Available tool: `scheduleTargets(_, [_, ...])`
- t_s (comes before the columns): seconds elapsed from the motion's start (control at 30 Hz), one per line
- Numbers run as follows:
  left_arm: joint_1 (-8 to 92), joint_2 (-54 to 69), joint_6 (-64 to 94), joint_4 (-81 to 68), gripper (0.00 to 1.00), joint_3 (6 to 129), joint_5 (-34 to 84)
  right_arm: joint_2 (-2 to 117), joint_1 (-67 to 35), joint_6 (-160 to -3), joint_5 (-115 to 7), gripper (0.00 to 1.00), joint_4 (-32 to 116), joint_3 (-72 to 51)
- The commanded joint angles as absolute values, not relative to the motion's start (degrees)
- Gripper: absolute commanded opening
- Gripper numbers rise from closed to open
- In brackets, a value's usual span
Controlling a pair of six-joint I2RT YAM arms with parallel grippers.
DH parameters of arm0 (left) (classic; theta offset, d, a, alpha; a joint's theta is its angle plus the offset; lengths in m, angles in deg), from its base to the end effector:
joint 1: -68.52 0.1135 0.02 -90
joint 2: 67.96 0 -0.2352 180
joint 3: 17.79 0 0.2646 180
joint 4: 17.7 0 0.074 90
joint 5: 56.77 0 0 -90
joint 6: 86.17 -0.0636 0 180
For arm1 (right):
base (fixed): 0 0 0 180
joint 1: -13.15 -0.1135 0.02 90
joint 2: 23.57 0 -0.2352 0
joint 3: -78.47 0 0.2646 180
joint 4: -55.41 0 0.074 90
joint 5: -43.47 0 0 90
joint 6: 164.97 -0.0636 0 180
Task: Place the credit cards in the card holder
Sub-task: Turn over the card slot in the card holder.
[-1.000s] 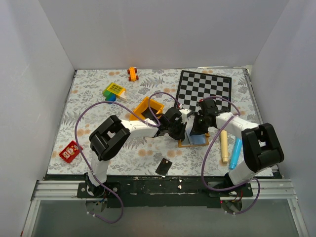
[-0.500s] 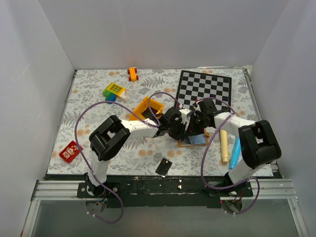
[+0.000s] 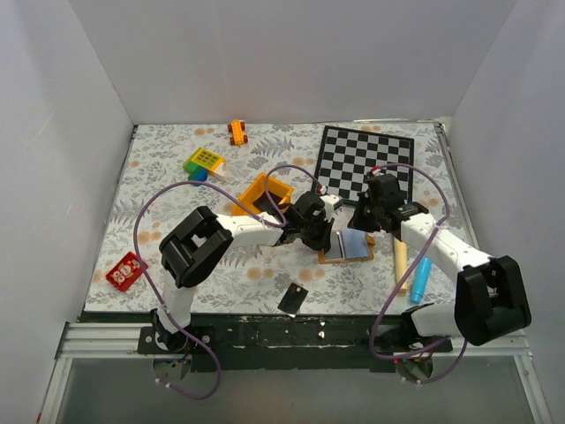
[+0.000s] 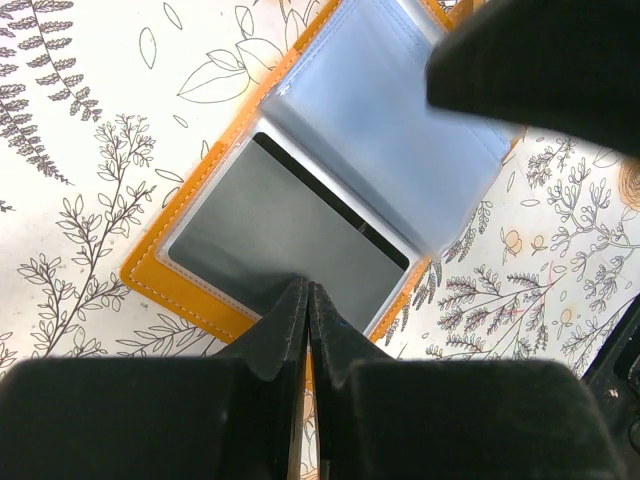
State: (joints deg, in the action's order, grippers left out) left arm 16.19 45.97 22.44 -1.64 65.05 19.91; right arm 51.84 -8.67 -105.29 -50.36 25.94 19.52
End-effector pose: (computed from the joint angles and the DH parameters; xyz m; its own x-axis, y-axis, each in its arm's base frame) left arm 0.2539 -0.3528 0.0922 -0.7010 0.3998 -0.5906 0.6777 0.6312 -0.3771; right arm 0.2863 0.1192 0.1674 -0.7848 0.2284 -0.5762 -0.0206 0.9195 0.3926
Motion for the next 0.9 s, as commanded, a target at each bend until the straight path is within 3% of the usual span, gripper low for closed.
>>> scheduleTargets(0.0, [15.96, 45.77, 22.11, -1.52, 0.00, 63.87, 20.05, 55.08, -8.47, -105.29, -32.91, 0.03, 15.42, 15.88])
scheduleTargets(0.07, [15.96, 45.77, 22.11, -1.61, 0.00, 63.96, 20.13, 55.88, -8.47, -104.94, -32.91, 0.14, 14.97, 16.14])
scheduleTargets(0.13, [15.96, 45.77, 22.20, -1.52, 0.00, 63.79, 20.13, 56.49, -8.47, -105.03, -33.08, 0.36, 14.71, 16.41])
scheduleTargets(0.17, [15.88, 45.77, 22.29, -1.61, 0.00, 63.78, 20.05, 56.93, -8.47, -105.03, -33.34, 0.38, 14.71, 16.41])
scheduleTargets(0.87, [15.96, 45.77, 22.11, -1.70, 0.00, 63.43, 19.78, 64.14, -9.70, -98.08, -41.78, 0.38, 15.76, 13.95])
